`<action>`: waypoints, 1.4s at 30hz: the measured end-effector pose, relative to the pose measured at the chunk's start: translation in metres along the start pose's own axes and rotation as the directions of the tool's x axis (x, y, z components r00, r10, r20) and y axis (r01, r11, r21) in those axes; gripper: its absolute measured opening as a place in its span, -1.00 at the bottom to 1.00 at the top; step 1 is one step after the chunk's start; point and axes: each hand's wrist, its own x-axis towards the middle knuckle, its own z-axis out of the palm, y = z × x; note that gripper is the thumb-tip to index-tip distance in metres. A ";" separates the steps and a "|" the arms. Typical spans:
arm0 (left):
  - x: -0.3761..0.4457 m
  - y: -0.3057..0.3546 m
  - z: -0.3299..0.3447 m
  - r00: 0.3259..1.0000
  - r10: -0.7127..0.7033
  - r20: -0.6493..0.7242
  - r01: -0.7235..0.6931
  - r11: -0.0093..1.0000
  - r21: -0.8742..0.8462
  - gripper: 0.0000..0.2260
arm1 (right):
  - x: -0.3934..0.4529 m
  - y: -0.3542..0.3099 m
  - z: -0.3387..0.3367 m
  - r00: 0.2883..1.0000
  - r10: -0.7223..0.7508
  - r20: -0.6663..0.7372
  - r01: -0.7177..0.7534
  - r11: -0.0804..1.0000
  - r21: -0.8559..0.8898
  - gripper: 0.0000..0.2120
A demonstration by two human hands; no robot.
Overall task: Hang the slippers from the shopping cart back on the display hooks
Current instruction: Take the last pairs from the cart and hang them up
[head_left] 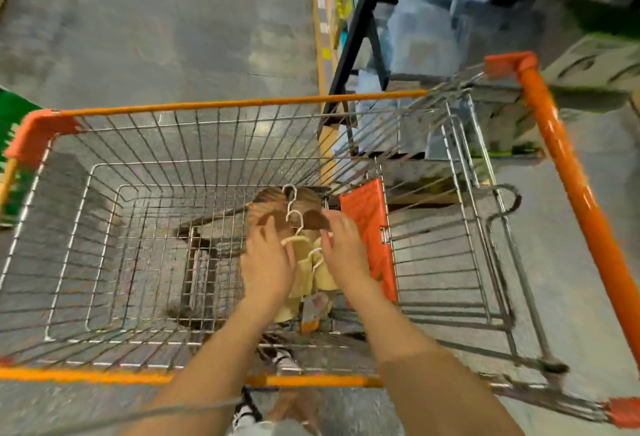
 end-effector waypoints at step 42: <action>-0.157 -0.057 -0.284 0.503 -0.029 -0.864 0.055 0.999 -0.002 -0.54 | -0.004 -0.352 -0.129 0.135 -0.952 -0.276 0.981 0.089 0.174 -0.85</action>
